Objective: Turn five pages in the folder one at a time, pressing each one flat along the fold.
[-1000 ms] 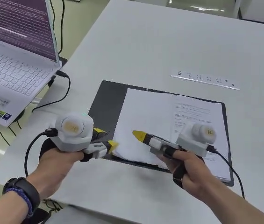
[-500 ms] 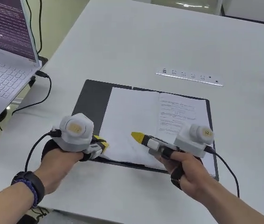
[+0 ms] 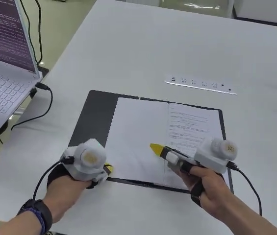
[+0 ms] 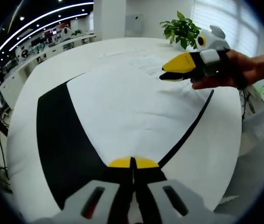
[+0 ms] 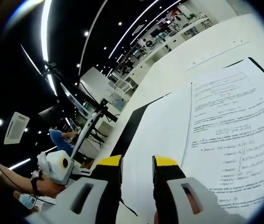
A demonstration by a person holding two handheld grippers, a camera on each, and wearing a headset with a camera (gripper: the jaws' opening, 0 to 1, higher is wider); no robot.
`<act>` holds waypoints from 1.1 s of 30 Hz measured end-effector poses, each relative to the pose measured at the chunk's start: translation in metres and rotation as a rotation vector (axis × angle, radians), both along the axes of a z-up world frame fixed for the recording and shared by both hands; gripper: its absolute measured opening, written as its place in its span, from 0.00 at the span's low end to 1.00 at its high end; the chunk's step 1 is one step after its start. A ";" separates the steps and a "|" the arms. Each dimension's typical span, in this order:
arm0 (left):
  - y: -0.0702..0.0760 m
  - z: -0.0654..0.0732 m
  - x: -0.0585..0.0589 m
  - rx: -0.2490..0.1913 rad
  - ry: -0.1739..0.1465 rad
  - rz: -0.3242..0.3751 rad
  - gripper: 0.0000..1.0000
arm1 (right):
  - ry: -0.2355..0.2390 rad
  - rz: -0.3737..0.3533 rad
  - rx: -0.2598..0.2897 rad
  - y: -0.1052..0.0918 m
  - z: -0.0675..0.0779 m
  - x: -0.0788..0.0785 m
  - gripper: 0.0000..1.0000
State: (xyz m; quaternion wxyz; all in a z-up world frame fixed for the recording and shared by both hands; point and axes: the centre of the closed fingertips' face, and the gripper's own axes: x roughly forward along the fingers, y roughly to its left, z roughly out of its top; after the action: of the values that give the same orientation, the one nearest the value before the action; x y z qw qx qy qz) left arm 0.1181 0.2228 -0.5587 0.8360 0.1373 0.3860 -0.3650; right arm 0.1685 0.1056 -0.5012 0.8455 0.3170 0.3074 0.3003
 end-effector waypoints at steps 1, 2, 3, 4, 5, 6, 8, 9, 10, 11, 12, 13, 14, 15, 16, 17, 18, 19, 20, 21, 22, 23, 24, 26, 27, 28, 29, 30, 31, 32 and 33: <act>0.000 0.000 0.000 0.004 -0.008 -0.009 0.00 | -0.005 -0.002 -0.004 -0.001 0.000 0.003 0.21; 0.000 0.000 0.000 0.006 -0.013 -0.016 0.00 | -0.009 -0.003 -0.008 -0.001 -0.001 0.005 0.21; 0.000 0.000 0.000 0.007 -0.016 -0.024 0.00 | -0.013 -0.002 -0.014 -0.002 -0.001 0.009 0.20; 0.000 0.000 0.000 0.009 -0.020 -0.034 0.00 | -0.016 -0.001 -0.018 -0.002 -0.002 0.012 0.18; 0.000 0.000 0.000 0.013 -0.023 -0.047 0.00 | -0.019 -0.004 -0.022 -0.004 -0.004 0.017 0.18; 0.000 0.000 0.000 0.012 -0.021 -0.050 0.00 | -0.020 -0.005 -0.024 -0.004 -0.005 0.021 0.17; 0.000 0.000 0.001 0.007 -0.015 -0.053 0.00 | -0.022 -0.013 -0.017 -0.006 -0.004 0.027 0.16; 0.000 0.000 0.001 0.005 -0.014 -0.053 0.00 | -0.023 -0.019 -0.020 -0.007 -0.008 0.032 0.15; 0.000 0.000 0.001 0.004 -0.017 -0.053 0.00 | -0.023 -0.022 -0.028 -0.009 -0.010 0.035 0.13; 0.000 0.000 0.000 0.005 -0.021 -0.053 0.00 | -0.020 -0.029 -0.035 -0.011 -0.013 0.037 0.12; 0.000 -0.001 0.000 0.008 -0.031 -0.058 0.00 | -0.015 -0.043 -0.032 -0.013 -0.015 0.040 0.12; 0.000 -0.001 0.000 0.010 -0.034 -0.060 0.00 | -0.013 -0.051 -0.030 -0.014 -0.016 0.042 0.10; 0.000 0.000 0.000 0.013 -0.037 -0.063 0.00 | -0.004 -0.074 -0.027 -0.017 -0.019 0.046 0.10; 0.000 0.000 0.000 0.016 -0.038 -0.065 0.00 | -0.002 -0.086 -0.029 -0.020 -0.022 0.049 0.08; 0.000 -0.001 0.001 0.023 -0.040 -0.070 0.00 | 0.004 -0.093 -0.032 -0.021 -0.026 0.052 0.07; 0.000 -0.001 0.001 0.026 -0.041 -0.073 0.00 | 0.008 -0.094 -0.034 -0.021 -0.029 0.053 0.07; 0.000 -0.001 0.001 0.027 -0.042 -0.075 0.00 | 0.014 -0.098 -0.050 -0.022 -0.033 0.056 0.07; 0.000 -0.001 0.001 0.027 -0.043 -0.075 0.00 | 0.015 -0.105 -0.052 -0.024 -0.035 0.059 0.06; 0.000 0.000 0.000 0.025 -0.043 -0.074 0.00 | 0.011 -0.116 -0.052 -0.027 -0.036 0.061 0.05; 0.000 0.000 0.001 0.022 -0.040 -0.073 0.00 | 0.010 -0.122 -0.049 -0.028 -0.036 0.062 0.05; 0.000 -0.001 0.002 0.019 -0.033 -0.071 0.00 | 0.010 -0.129 -0.043 -0.030 -0.036 0.065 0.03; 0.000 -0.001 0.002 0.019 -0.029 -0.071 0.00 | 0.009 -0.131 -0.044 -0.031 -0.037 0.066 0.02; 0.000 -0.001 0.002 0.020 -0.025 -0.072 0.00 | 0.007 -0.135 -0.045 -0.032 -0.038 0.068 0.01; 0.000 -0.001 0.002 0.024 -0.022 -0.077 0.00 | 0.005 -0.141 -0.041 -0.033 -0.038 0.071 0.00; 0.000 -0.001 0.002 0.024 -0.022 -0.078 0.00 | 0.005 -0.143 -0.038 -0.035 -0.040 0.075 0.00; 0.000 -0.001 0.002 0.023 -0.022 -0.078 0.00 | 0.003 -0.147 -0.033 -0.035 -0.040 0.076 0.00; 0.000 -0.001 0.002 0.019 -0.023 -0.077 0.00 | 0.001 -0.153 -0.032 -0.035 -0.038 0.077 0.00; 0.000 -0.001 0.002 0.017 -0.023 -0.077 0.00 | 0.000 -0.157 -0.030 -0.035 -0.038 0.078 0.00; 0.000 -0.001 0.002 0.015 -0.023 -0.076 0.00 | -0.001 -0.162 -0.027 -0.036 -0.039 0.080 0.00; 0.000 -0.001 0.002 0.013 -0.023 -0.074 0.00 | -0.002 -0.165 -0.023 -0.036 -0.039 0.082 0.00; 0.000 -0.001 0.002 0.013 -0.022 -0.073 0.00 | -0.003 -0.168 -0.021 -0.036 -0.039 0.083 0.00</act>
State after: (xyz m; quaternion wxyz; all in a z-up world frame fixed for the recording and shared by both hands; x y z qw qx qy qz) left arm 0.1205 0.2223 -0.5595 0.8255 0.1608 0.3737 -0.3912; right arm 0.2519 0.0698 -0.5403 0.8713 0.3325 0.2815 0.2258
